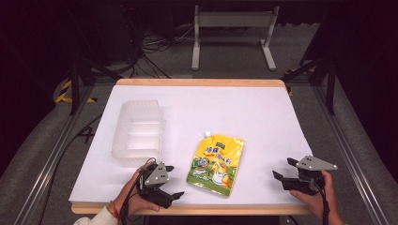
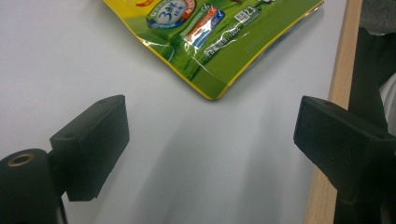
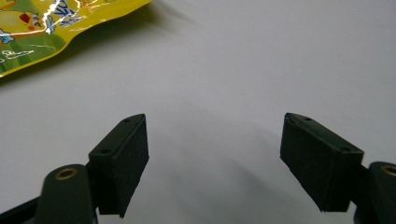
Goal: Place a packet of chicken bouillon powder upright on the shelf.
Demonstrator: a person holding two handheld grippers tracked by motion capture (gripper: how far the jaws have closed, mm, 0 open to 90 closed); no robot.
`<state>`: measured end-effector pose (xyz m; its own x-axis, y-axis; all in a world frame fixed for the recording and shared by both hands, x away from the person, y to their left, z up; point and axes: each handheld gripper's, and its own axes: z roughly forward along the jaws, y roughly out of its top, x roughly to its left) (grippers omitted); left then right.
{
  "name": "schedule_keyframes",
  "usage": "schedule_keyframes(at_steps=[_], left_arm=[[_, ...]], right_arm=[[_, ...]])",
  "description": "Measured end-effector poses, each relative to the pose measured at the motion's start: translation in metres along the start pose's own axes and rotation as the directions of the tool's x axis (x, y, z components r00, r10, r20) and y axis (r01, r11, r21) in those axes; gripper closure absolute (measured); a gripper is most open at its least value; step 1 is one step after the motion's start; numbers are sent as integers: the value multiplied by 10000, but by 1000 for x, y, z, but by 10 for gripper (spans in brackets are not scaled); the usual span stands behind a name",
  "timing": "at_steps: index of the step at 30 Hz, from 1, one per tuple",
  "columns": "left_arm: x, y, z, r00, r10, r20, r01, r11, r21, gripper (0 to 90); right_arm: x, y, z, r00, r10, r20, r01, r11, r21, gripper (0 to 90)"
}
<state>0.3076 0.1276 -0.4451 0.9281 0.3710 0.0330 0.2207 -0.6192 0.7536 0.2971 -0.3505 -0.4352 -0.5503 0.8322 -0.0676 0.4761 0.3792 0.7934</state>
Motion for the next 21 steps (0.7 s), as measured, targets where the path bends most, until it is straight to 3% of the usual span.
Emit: schedule_keyframes(at_steps=[5, 12, 21], left_arm=[[0, -2, -2, 9999, -130, -62, 129, 9998, -150, 109], [-1, -3, -3, 9997, -241, 19, 242, 9996, -167, 109], [-5, -5, -1, 9998, -197, -66, 197, 9998, 65, 114]], right_arm=[[4, 3, 2, 9998, -130, -181, 131, 9999, 37, 240], [8, 10, 13, 9969, -86, -784, 92, 9999, 70, 237], [18, 26, 37, 9794, 239, -2007, -160, 9990, 409, 216]])
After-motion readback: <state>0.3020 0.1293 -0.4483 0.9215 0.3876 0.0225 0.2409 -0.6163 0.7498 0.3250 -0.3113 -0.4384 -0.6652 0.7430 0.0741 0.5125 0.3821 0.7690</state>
